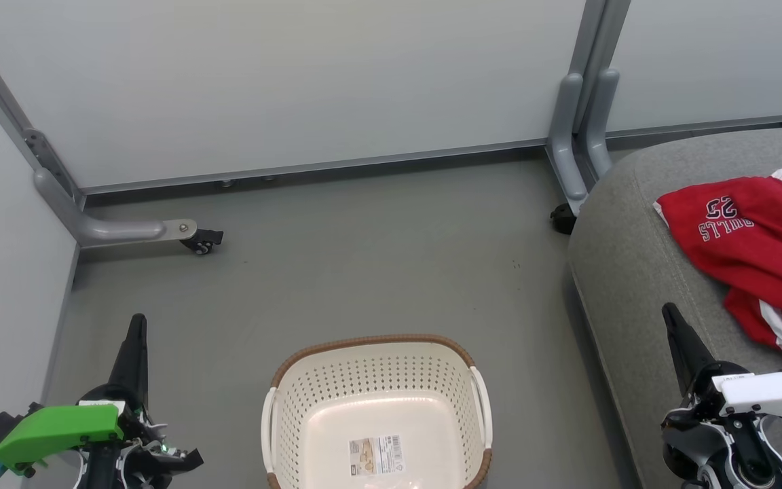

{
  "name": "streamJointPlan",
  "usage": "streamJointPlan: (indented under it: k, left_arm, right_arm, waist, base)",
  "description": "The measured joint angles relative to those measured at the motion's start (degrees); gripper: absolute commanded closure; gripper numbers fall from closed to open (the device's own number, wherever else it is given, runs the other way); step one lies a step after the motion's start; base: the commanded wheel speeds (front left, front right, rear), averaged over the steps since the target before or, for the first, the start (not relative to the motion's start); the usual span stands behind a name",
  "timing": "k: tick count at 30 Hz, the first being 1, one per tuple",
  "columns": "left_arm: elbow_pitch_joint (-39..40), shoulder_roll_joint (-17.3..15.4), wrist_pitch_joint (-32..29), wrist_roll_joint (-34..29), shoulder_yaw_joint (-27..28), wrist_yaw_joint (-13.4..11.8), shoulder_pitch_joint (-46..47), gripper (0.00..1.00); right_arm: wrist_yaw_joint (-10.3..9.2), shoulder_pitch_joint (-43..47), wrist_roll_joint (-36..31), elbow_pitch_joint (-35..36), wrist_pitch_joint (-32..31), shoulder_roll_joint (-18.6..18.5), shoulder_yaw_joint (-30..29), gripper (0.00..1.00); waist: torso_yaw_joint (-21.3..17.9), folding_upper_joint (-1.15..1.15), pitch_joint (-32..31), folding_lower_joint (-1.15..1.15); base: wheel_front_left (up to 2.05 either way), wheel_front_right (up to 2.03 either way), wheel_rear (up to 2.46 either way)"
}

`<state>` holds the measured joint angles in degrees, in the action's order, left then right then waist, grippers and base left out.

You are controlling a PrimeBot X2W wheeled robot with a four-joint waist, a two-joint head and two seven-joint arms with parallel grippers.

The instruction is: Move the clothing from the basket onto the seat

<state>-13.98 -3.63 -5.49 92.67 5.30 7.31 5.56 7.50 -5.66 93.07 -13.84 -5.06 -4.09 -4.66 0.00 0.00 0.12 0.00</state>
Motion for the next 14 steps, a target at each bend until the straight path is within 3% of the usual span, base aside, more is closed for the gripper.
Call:
streamJointPlan:
  k: [14]
  left_arm:
    - [-0.07, 0.11, -0.33, 0.55, 0.26, 0.08, 0.32, 1.00]
  right_arm:
    - [0.00, -0.23, 0.60, -0.10, -0.23, 0.15, -0.34, 1.00]
  waist:
    - [0.00, 0.00, 0.07, 0.00]
  base:
    - [0.00, 0.00, 0.00]
